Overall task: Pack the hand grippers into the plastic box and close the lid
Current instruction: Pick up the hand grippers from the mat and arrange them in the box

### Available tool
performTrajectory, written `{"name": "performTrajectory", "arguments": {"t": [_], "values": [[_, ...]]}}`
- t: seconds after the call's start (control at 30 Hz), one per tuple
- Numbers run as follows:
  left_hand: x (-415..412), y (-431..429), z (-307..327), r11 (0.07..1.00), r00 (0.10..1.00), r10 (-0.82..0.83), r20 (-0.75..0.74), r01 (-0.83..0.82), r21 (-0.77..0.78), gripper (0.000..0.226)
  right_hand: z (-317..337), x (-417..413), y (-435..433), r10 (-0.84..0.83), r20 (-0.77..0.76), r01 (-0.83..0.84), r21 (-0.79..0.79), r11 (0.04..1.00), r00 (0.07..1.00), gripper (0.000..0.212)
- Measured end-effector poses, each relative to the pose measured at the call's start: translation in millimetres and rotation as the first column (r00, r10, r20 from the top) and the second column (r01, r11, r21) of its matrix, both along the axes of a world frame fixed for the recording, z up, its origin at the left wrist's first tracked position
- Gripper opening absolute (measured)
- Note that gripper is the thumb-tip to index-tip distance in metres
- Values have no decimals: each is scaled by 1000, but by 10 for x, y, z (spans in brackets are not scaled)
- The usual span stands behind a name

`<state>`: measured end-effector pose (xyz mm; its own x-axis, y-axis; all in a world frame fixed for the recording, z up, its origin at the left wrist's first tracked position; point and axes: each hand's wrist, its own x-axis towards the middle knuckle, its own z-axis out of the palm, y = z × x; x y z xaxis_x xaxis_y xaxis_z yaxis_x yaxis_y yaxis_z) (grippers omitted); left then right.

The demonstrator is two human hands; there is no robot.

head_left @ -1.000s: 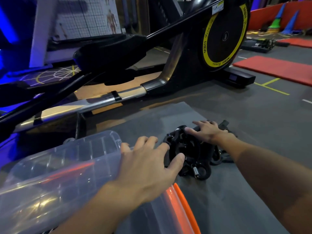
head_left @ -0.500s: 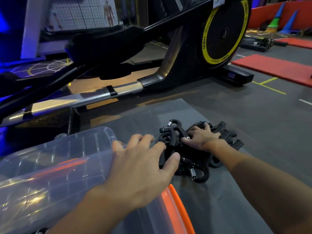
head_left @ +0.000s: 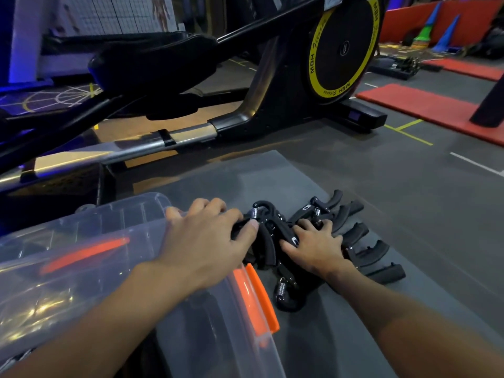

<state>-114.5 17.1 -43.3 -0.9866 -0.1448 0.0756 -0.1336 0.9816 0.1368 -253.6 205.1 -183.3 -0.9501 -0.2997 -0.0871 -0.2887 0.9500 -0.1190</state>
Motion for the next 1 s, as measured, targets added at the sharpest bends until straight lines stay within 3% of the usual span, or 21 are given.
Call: {"name": "performTrajectory", "arguments": {"t": [0.27,0.53,0.6,0.7,0.8,1.0], "values": [[120,99,52,1000,998,-20,66,21,-6,81,44,520,176,-76,58,78,-26,997,995,59],[294,313,99,996,985,-91,145,93,-8,56,69,910,179,-117,113,115,26,993,987,68],[304,300,106,996,987,-86,136,88,-12,54,124,876,161,-107,57,108,-1,994,993,72],[298,292,110,996,987,-80,139,84,-26,53,227,654,82,-39,-44,36,-68,997,998,70],[279,281,85,996,988,-74,138,81,-45,54,327,315,-131,135,23,-131,-129,983,991,69],[276,279,59,993,991,-59,119,70,-95,62,243,-95,-775,405,61,-401,-73,913,912,79]]}}
